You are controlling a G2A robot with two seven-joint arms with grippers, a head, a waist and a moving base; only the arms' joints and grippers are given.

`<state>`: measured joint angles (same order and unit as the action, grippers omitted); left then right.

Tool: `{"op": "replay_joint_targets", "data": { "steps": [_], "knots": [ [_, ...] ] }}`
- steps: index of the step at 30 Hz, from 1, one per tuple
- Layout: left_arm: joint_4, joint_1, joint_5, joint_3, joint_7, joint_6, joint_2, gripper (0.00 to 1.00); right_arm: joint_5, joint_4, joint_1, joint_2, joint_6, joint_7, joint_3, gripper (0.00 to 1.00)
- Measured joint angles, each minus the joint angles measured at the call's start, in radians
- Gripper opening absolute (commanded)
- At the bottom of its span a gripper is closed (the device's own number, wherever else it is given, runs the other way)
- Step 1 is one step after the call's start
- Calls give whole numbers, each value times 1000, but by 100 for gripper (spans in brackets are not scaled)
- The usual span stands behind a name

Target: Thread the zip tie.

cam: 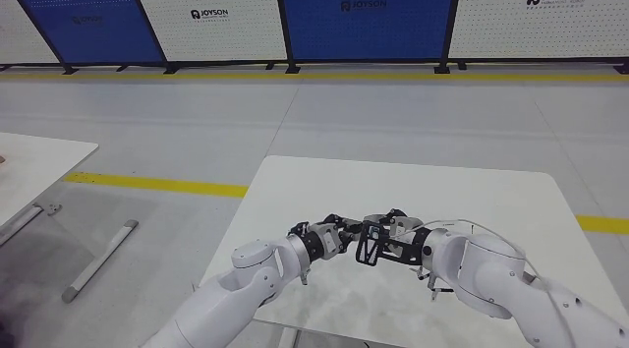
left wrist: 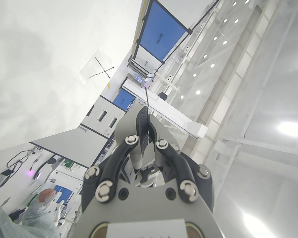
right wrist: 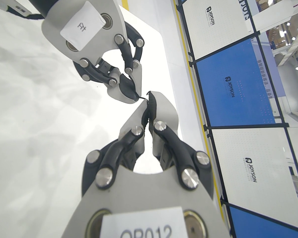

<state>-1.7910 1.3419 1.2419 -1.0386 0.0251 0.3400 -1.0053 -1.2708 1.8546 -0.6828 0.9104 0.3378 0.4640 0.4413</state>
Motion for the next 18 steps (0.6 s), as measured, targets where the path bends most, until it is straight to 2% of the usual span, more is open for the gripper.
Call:
{"op": "replay_joint_targets", "data": {
  "steps": [2, 3, 5, 7, 8, 9, 10, 13, 18],
  "knots": [
    [-3, 1, -6, 0, -2, 0, 1, 0, -3, -6, -15, 1, 1, -15, 13, 3],
    [-4, 2, -10, 0, -3, 0, 1, 0, -4, -7, -20, 1, 2, -19, 19, 20],
    [-7, 3, -26, 0, -13, 0, 1, 0, -4, -6, -31, 2, 2, -22, 32, 45],
    [-4, 3, -37, 0, -23, 0, 0, 0, -2, -4, -39, 1, 2, -26, 42, 57],
    [-1, 2, -46, 1, -33, -3, -1, 0, -1, -4, -45, 1, 2, -28, 50, 73],
    [0, 1, -53, 3, -40, -7, -2, 0, -1, -3, -50, 0, 2, -30, 56, 94],
    [1, 0, -67, 6, -49, -14, -4, 0, 3, -2, -58, -1, 2, -35, 67, 100],
    [-3, 2, -126, 17, -79, -39, -7, 0, 25, -4, -82, -6, 0, -52, 98, 100],
    [-20, 11, -283, 51, -136, -87, -12, 0, 139, -21, -137, -13, -28, -51, 173, 100]
  ]
}}
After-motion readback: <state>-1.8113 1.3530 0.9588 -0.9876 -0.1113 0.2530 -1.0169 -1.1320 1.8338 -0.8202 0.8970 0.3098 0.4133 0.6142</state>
